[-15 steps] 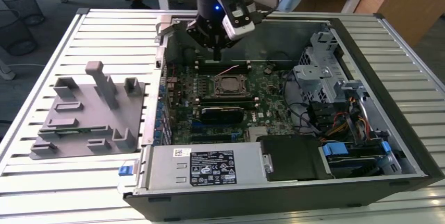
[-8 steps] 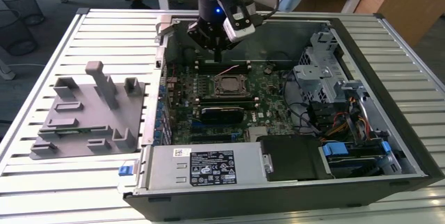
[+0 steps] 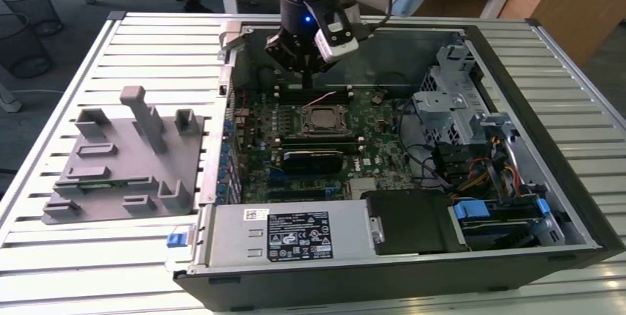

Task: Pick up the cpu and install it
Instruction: 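Install the first cpu locking lever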

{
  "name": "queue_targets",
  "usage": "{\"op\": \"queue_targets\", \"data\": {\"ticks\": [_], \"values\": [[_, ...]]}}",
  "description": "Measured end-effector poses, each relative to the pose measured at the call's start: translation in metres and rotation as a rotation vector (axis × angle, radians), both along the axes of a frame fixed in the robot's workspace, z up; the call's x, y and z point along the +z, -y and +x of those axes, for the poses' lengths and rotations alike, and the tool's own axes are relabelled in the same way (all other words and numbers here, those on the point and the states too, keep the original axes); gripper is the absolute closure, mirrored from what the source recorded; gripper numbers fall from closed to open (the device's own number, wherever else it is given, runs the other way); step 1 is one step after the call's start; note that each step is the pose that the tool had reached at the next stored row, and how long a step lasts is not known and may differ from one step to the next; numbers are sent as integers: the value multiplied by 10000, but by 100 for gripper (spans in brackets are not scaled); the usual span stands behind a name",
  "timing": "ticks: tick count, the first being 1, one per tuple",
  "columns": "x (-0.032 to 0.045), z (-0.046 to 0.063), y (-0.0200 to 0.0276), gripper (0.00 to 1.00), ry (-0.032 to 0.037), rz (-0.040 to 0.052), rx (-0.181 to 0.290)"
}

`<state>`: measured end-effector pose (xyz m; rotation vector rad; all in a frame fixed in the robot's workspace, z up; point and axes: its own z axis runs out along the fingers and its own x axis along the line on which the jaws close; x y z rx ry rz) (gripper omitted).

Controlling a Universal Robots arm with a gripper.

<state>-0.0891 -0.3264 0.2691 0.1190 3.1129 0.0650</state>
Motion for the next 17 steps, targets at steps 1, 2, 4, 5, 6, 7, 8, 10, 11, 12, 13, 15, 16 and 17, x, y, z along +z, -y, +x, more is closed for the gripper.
{"op": "queue_targets", "data": {"ticks": [1, 2, 4, 5, 6, 7, 8, 10, 11, 12, 13, 15, 16, 17], "values": [[-12, 1, -6, 89, -1, -4, 0], [-24, 1, -13, 89, -1, -8, 0], [-48, 2, -25, 89, 0, -9, -1], [-59, 3, -31, 89, 1, -8, -1], [-91, 5, -49, 89, 1, -9, 0], [-99, 6, -52, 89, 1, -9, 0], [-107, 6, -55, 89, 0, -11, 0], [-121, 7, -58, 89, 0, -11, 3], [-127, 7, -59, 89, 0, -14, 10], [-134, 7, -59, 89, 1, -15, 30], [-140, 7, -59, 89, 0, -16, 52], [-152, 8, -59, 89, 1, -18, 81], [-156, 10, -59, 89, 0, -18, 84], [-160, 12, -60, 89, 0, -19, 85]]}}
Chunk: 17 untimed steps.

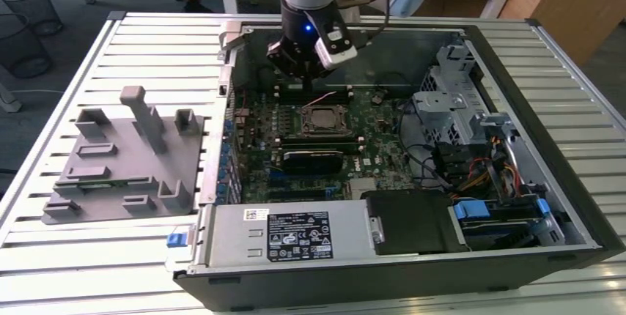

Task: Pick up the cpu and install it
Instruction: 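Install the first cpu locking lever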

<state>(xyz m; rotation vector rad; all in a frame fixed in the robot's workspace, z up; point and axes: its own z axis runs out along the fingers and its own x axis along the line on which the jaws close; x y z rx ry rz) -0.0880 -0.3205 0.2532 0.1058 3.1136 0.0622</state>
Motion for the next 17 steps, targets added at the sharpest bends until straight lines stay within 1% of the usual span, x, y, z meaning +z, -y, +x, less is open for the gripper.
{"op": "queue_targets", "data": {"ticks": [5, 8, 17], "values": [[-6, 2, -1, 89, 0, 0, 0], [-31, 5, -7, 89, 1, 1, 0], [-110, 48, -72, 89, 1, -3, 1]]}}
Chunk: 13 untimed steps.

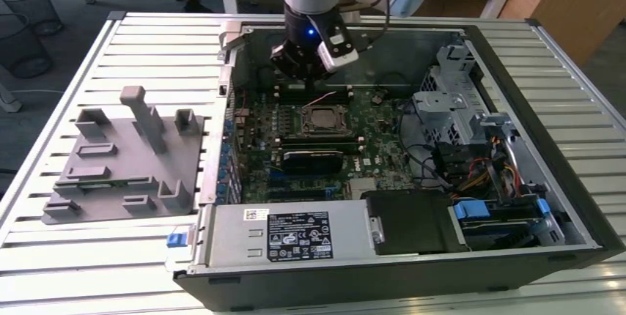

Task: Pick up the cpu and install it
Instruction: 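Install the first cpu locking lever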

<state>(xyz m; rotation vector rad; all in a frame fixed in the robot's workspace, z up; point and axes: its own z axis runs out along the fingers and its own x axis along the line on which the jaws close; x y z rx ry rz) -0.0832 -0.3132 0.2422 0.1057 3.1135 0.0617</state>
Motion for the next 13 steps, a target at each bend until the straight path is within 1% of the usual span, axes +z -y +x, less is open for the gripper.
{"op": "queue_targets", "data": {"ticks": [3, 7, 10, 13], "values": [[-27, 6, -17, 89, 1, 1, 21], [-59, 13, -27, 89, 0, -1, 132], [-78, 33, -34, 89, -1, -4, 137], [-95, 57, -53, 89, 0, -3, 137]]}}
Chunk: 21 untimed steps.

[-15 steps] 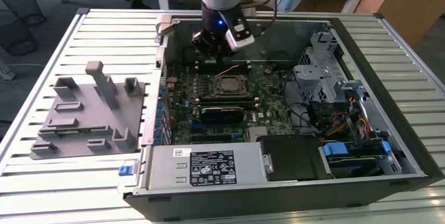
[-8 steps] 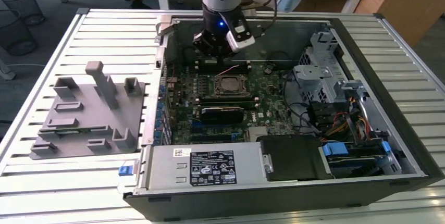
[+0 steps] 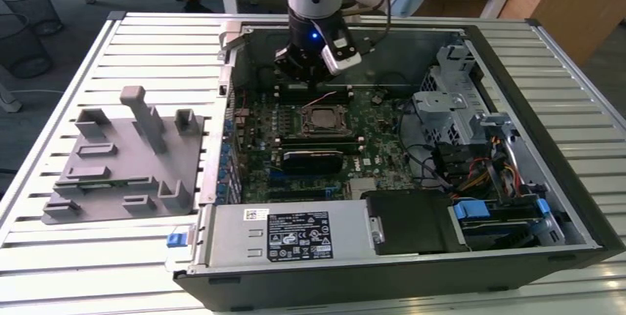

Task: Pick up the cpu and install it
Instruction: 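Install the first cpu locking lever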

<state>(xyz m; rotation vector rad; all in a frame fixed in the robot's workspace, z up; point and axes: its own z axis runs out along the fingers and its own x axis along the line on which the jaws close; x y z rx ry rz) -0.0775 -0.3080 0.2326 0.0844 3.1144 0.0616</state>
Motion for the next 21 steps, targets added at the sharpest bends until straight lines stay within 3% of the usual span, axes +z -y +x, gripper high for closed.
{"op": "queue_targets", "data": {"ticks": [12, 21], "values": [[-100, 50, -92, 89, 1, -7, 2], [-140, 103, -100, 89, 1, -30, 1]]}}
